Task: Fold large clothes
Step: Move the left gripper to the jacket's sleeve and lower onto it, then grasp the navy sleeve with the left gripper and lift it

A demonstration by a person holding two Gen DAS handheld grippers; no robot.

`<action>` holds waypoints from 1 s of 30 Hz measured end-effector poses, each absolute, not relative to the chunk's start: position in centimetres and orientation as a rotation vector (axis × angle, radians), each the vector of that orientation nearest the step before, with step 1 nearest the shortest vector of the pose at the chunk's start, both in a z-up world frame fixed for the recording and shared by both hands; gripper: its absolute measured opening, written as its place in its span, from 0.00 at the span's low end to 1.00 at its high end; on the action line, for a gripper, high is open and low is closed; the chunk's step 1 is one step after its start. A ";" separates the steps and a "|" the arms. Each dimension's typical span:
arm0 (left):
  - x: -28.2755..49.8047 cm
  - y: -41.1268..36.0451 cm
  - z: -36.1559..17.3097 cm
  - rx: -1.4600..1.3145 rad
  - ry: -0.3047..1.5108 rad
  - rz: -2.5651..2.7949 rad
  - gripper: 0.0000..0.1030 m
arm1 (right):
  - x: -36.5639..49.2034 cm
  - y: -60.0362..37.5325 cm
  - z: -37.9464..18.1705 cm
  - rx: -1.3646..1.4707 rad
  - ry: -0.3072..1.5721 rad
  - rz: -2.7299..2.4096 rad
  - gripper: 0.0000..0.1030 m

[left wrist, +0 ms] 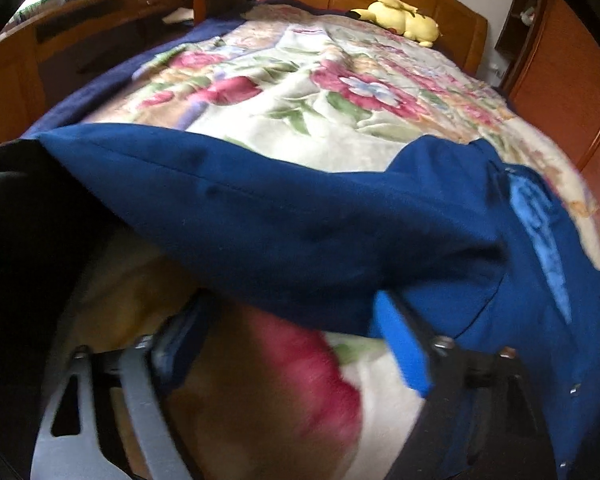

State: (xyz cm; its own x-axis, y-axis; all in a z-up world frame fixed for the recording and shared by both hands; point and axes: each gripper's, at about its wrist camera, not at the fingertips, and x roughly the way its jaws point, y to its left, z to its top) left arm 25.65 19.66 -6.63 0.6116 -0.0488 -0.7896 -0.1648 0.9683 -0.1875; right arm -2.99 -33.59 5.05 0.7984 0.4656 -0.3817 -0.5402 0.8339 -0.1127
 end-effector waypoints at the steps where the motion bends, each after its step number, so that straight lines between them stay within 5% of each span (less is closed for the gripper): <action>1: 25.8 19.7 -6.6 -0.258 0.913 0.067 0.66 | -3.0 -33.6 5.1 -0.221 0.349 0.543 1.00; 4: 26.4 19.9 -6.4 -0.281 0.918 0.036 0.42 | -3.0 -33.7 5.1 -0.218 0.347 0.546 1.00; 6: 26.7 19.7 -6.2 -0.275 0.921 0.012 0.14 | -3.0 -33.7 5.1 -0.217 0.347 0.546 1.00; 9: 26.5 18.4 -4.9 -0.188 0.891 0.020 0.04 | -3.0 -33.8 5.1 -0.213 0.345 0.546 1.00; 30: 21.7 5.3 6.0 0.101 0.652 -0.196 0.01 | -3.1 -40.2 8.1 -0.139 0.316 0.419 1.00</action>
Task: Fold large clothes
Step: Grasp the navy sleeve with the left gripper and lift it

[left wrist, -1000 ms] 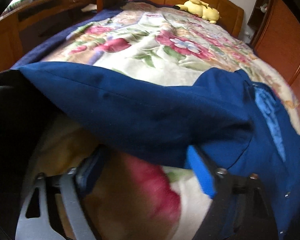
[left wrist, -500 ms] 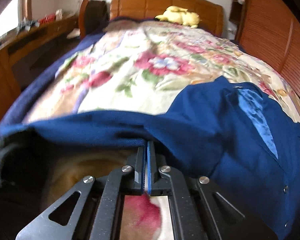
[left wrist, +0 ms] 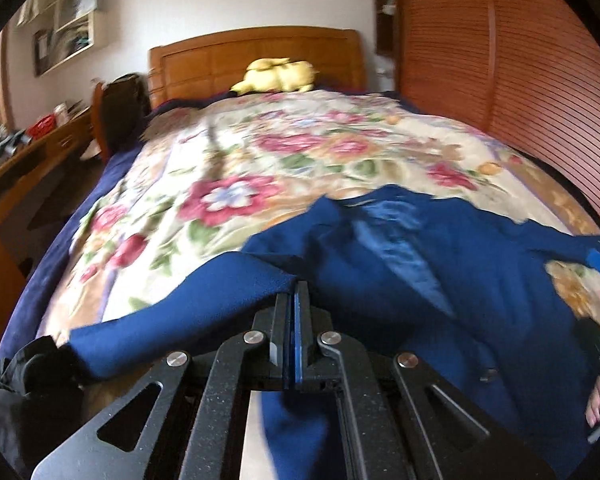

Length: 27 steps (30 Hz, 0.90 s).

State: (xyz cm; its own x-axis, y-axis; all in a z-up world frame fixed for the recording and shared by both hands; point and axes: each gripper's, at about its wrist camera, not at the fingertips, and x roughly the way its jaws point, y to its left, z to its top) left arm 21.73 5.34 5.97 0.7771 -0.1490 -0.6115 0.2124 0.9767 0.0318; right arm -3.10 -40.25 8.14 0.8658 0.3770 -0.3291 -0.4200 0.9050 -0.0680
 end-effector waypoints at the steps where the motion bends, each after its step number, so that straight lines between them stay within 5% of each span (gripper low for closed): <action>1: 21.4 4.5 6.1 0.113 0.647 -0.208 0.01 | -2.9 -40.5 8.3 -0.134 0.318 0.408 1.00; 7: 19.4 3.2 5.9 0.118 0.644 -0.173 0.06 | -1.5 -41.5 8.5 -0.082 0.346 0.399 1.00; 11: 17.4 3.6 5.2 0.138 0.614 -0.179 0.38 | -1.3 -40.7 8.0 -0.091 0.363 0.427 1.00; 13: 16.3 3.9 5.2 0.129 0.604 -0.198 0.42 | -1.3 -40.4 7.8 -0.095 0.370 0.437 1.00; 17: 14.0 4.2 5.9 0.147 0.557 -0.178 0.77 | -1.1 -40.7 7.8 -0.105 0.371 0.448 1.00; 27: 9.0 7.9 5.8 0.112 0.488 -0.102 0.80 | -1.2 -40.2 7.8 -0.112 0.376 0.493 1.00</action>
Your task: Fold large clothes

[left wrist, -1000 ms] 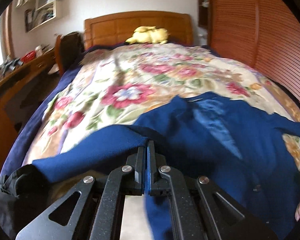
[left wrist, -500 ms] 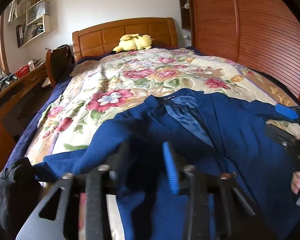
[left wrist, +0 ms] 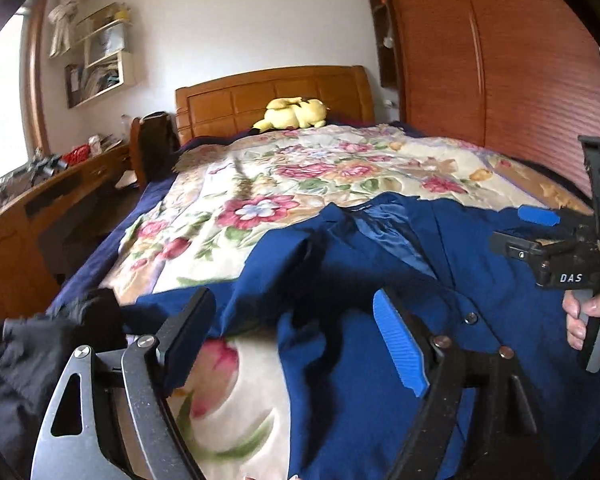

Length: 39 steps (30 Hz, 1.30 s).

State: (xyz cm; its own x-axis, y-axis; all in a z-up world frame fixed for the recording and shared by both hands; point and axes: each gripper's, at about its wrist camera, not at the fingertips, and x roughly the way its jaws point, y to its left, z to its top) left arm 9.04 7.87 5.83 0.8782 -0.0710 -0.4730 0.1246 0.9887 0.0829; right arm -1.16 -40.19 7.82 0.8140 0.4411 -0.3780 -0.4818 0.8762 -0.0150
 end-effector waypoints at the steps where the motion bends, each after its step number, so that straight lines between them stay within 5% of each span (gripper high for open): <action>1: 8.6 8.5 5.6 0.095 0.489 -0.099 0.80 | -1.2 -40.0 7.8 -0.114 0.376 0.501 1.00; 24: 4.3 19.4 2.2 0.026 0.520 0.032 0.80 | -2.2 -27.2 9.6 -0.323 0.378 0.725 0.97; 27: 3.9 20.4 2.2 0.025 0.516 0.050 0.80 | -1.1 -24.2 10.5 -0.338 0.383 0.777 0.94; 32: 3.6 22.0 2.1 -0.017 0.520 0.041 0.80 | 1.5 -18.9 10.0 -0.414 0.440 0.838 0.77; 39: 3.4 22.9 2.3 -0.031 0.512 0.044 0.80 | 5.0 -13.8 6.9 -0.468 0.584 0.880 0.73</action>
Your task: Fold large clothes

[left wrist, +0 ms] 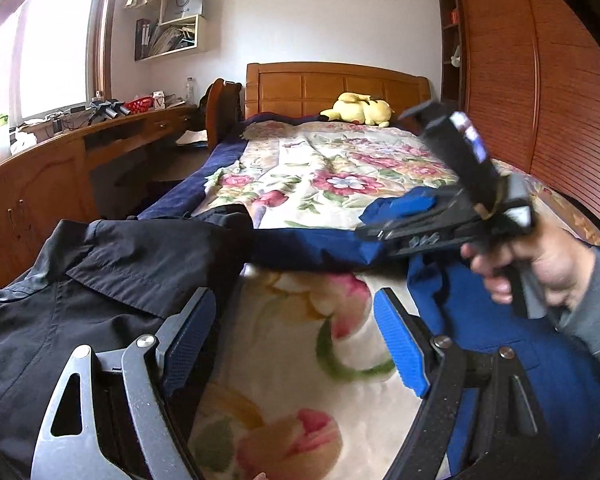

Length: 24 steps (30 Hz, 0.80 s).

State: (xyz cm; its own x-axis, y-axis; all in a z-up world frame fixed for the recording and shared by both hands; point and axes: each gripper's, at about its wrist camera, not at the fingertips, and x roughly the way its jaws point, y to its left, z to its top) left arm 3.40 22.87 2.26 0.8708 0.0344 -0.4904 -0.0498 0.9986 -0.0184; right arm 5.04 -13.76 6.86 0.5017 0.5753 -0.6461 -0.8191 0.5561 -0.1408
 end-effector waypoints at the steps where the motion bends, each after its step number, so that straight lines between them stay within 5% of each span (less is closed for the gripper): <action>1: 3.4 23.1 2.3 -0.036 0.515 0.048 0.80 | 5.5 -13.1 6.3 -0.474 0.606 0.881 0.73; 6: 3.3 24.2 2.6 -0.066 0.507 0.052 0.80 | 7.4 -9.8 2.9 -0.557 0.677 0.850 0.71; 7: 3.3 24.3 2.6 -0.070 0.505 0.053 0.80 | 7.7 -9.2 2.2 -0.580 0.688 0.847 0.63; 10: 3.4 24.4 2.5 -0.081 0.505 0.047 0.80 | 7.9 -7.6 0.6 -0.645 0.679 0.804 0.15; 14: 3.6 23.7 2.2 -0.068 0.517 0.027 0.80 | 8.5 -8.4 1.1 -0.586 0.649 0.825 0.05; 24: 3.3 20.6 2.7 -0.044 0.499 -0.042 0.80 | 8.9 -16.9 9.2 -0.378 0.401 0.720 0.03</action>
State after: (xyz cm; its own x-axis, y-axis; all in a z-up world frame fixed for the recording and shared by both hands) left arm 3.28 20.57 2.71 0.8773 -0.0506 -0.4772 0.0291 0.9982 -0.0523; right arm 8.91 -16.94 9.24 0.6832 0.5546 -0.4750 -0.6959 0.6916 -0.1934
